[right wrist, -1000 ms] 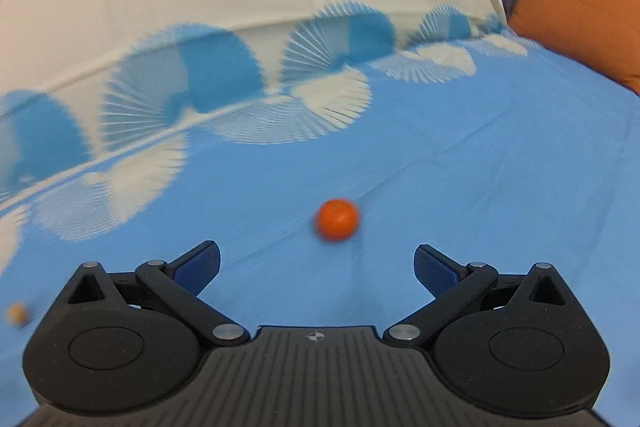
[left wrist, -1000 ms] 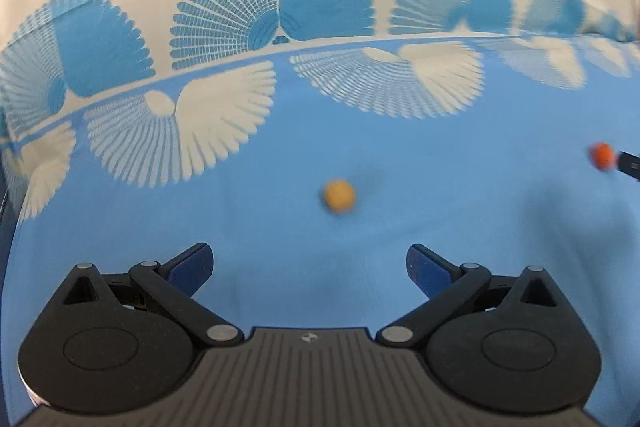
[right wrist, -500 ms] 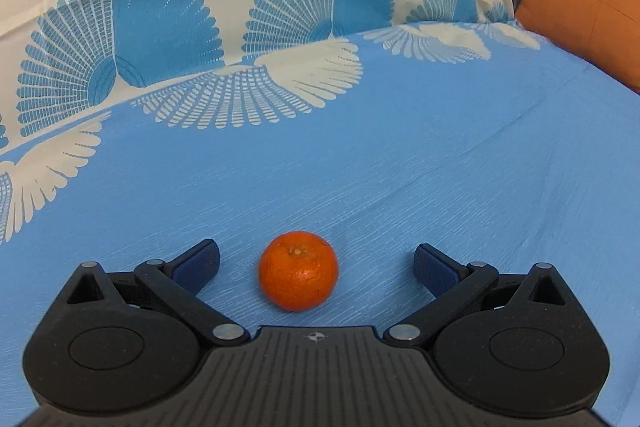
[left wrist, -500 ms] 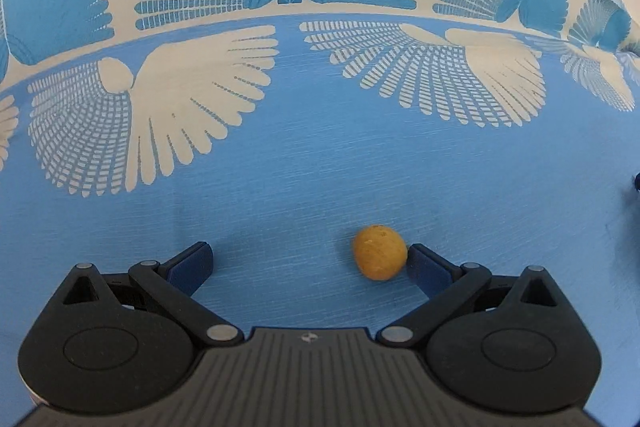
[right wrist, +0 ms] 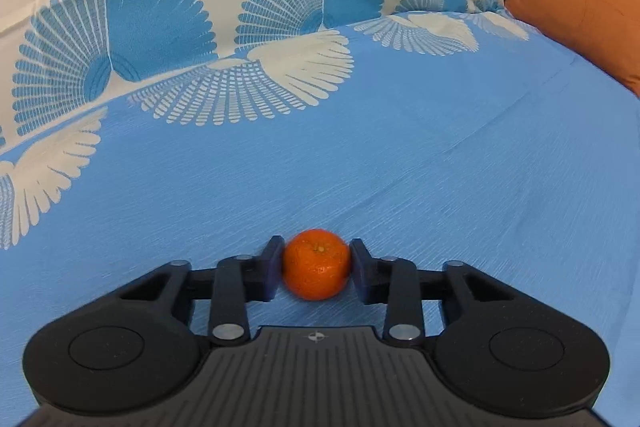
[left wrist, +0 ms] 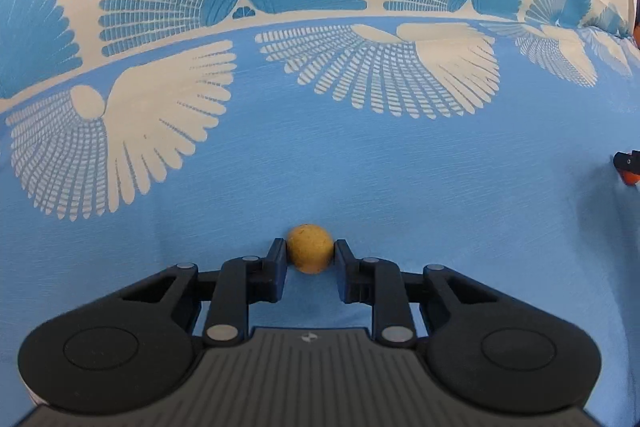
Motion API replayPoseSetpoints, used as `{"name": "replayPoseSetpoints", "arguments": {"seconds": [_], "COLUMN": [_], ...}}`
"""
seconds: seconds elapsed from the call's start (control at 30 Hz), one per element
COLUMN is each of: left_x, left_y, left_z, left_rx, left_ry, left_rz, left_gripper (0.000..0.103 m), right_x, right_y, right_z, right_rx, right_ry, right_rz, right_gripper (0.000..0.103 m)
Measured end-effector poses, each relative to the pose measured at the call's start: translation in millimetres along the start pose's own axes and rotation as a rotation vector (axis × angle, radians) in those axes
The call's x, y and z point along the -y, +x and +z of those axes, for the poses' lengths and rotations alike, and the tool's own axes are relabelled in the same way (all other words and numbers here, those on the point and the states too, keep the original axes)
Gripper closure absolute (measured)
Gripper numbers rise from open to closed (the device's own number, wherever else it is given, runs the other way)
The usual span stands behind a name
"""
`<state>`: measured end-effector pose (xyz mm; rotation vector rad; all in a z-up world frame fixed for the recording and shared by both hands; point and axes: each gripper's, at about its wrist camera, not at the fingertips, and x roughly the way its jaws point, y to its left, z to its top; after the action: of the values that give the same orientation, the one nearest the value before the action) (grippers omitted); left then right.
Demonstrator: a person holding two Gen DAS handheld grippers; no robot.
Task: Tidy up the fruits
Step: 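Close the left tool on the yellow fruit while the right tool grips the orange, then carry the yellow fruit and orange toward the plate with both tools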
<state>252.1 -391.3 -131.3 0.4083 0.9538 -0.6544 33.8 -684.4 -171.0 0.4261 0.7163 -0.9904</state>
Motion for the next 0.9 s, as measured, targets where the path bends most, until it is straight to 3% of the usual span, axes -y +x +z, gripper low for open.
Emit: {"name": "replayPoseSetpoints", "arguments": {"seconds": [0.17,0.33,0.63,0.9], "left_x": [-2,-3,-2,-25], "left_y": [-18,-55,-156,-259], "left_z": [-10,-27,-77,-133], "left_rx": [-0.004,-0.003,-0.013,0.019], "left_ry": [-0.013,-0.018,-0.018,-0.076], "left_rz": [0.021,0.038,0.074,0.088], "left_gripper": [0.076,0.076,0.076,0.076], "right_x": [2,-4,-20,-41], "right_y": [-16,-59,-183,-302], "right_z": [-1,-19,-59,-89], "right_rx": [-0.038,-0.063,-0.053,-0.021], "right_ry": [0.014,-0.032,-0.078,-0.138], "right_rz": [0.021,0.087,0.288,0.476], "right_gripper": [0.067,0.067,0.067,0.066]}}
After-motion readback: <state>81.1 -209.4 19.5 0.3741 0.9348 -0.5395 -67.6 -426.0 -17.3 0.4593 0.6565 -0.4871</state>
